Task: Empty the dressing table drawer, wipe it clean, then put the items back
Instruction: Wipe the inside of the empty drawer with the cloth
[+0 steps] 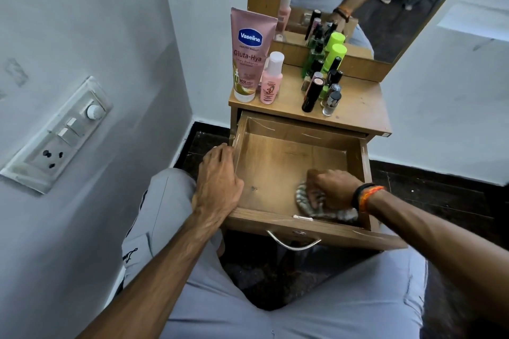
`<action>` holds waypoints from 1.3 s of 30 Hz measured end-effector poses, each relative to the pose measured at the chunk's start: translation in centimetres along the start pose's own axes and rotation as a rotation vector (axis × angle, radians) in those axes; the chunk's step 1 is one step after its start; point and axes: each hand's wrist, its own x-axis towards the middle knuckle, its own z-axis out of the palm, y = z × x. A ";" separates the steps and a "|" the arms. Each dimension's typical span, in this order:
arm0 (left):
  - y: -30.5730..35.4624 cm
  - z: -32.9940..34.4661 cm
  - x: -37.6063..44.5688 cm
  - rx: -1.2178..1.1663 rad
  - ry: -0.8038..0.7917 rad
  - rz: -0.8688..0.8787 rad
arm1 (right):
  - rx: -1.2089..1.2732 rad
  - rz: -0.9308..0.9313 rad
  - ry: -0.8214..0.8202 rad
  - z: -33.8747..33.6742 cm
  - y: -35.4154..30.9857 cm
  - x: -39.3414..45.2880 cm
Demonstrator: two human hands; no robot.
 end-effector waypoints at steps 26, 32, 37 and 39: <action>0.1 0.2 0.2 -0.034 0.012 0.005 | 0.852 0.908 0.576 -0.2 -0.8 4.6; 0.1 0.0 0.2 -0.067 0.027 -0.015 | 1.731 1.166 1.035 -2.0 -1.8 8.1; 0.2 0.2 -0.1 -0.051 0.011 -0.031 | 2.147 1.147 1.196 -4.3 -4.1 10.7; 0.2 0.2 -0.1 -0.052 0.012 -0.026 | 2.185 1.037 1.075 -4.9 -6.1 11.7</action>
